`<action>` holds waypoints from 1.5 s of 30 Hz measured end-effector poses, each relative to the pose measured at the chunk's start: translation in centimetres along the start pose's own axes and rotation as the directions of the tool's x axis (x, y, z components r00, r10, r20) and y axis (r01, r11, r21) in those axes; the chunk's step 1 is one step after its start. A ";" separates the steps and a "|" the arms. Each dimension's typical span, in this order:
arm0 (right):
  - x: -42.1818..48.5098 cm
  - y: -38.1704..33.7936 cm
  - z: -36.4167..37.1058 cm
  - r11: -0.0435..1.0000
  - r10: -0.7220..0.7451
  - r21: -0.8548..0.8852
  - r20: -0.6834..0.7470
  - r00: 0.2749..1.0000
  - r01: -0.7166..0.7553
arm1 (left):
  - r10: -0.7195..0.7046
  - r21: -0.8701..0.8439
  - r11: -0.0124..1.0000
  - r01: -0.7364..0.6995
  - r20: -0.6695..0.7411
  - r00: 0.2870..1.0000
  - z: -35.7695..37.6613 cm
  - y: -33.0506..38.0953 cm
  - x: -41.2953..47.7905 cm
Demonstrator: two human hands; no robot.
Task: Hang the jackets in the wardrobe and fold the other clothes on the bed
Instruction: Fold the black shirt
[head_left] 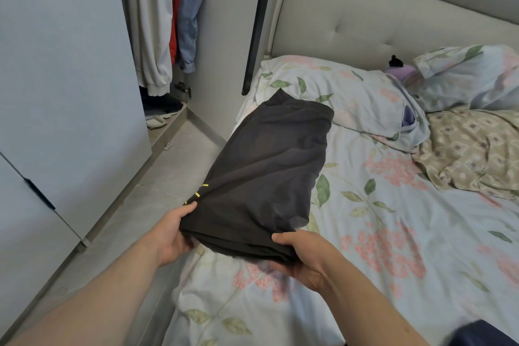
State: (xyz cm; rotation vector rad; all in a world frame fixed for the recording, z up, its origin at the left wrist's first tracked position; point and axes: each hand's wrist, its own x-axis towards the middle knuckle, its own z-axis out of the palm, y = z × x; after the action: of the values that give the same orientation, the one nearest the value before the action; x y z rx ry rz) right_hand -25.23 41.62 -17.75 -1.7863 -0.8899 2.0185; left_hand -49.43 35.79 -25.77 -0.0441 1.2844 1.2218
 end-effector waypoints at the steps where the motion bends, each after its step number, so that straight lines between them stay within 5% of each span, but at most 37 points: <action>1: -0.1 0.0 0.2 0.999 -0.004 0.040 -0.007 1.000 0.004 | 0.034 -0.008 0.999 -0.034 -0.015 0.999 0.2 0.3 -0.2; 5: -0.5 0.0 0.2 0.991 -0.049 0.123 -0.021 0.999 0.051 | 0.206 0.026 0.978 -0.205 -0.084 0.975 1.2 2.3 -1.4; 8: -1.3 0.0 -0.2 0.978 -0.093 0.184 -0.014 0.996 0.094 | 0.418 0.310 0.878 -0.366 -0.120 0.901 1.0 2.9 -2.6; 12: -3.0 0.0 -1.6 0.944 -0.202 0.251 -0.076 0.976 0.215 | 0.618 0.765 0.535 -0.360 -0.063 0.784 0.9 2.9 -4.8; 16: -5.2 0.6 -3.5 0.901 -0.344 0.246 -0.094 0.934 0.357 | 0.773 0.946 0.205 -0.253 0.002 0.634 2.4 2.9 -7.2; 18: -6.0 1.1 -4.2 0.886 -0.369 0.259 -0.114 0.923 0.386 | 0.789 0.938 0.225 -0.265 -0.015 0.615 3.8 3.2 -8.8; 22: -7.2 2.1 -6.3 0.859 -0.374 0.284 -0.219 0.901 0.425 | 0.638 0.595 0.656 -0.465 -0.107 0.762 6.7 1.8 -12.4; 30: -11.6 2.8 -12.3 0.922 -0.319 0.223 -0.029 0.947 0.317 | 0.516 0.261 0.828 -0.497 -0.003 0.857 8.3 -3.6 -19.7; 33: -14.1 2.2 -14.1 0.879 -0.368 0.358 0.088 0.926 0.315 | 0.493 0.084 0.863 -0.498 0.075 0.867 8.5 -4.0 -22.2; 35: -15.8 2.1 -15.0 0.832 -0.452 0.454 0.216 0.865 0.321 | 0.496 0.007 0.864 -0.503 0.146 0.856 8.6 -4.2 -24.1; 38: -18.3 2.5 -16.2 0.806 -0.591 0.254 0.279 0.757 0.536 | 0.565 0.171 0.788 -0.592 0.182 0.805 8.9 -4.9 -26.4; 45: -22.8 2.9 -19.9 0.561 -0.772 -0.190 0.231 0.592 0.806 | 0.736 0.613 0.360 -0.703 0.277 0.618 7.5 -6.0 -30.7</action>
State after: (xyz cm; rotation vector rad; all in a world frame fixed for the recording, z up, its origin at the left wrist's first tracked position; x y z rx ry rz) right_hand -1.35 30.66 -2.40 -1.0087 -1.7110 1.4214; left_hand -33.95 17.82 -4.00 1.1901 1.8145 1.3761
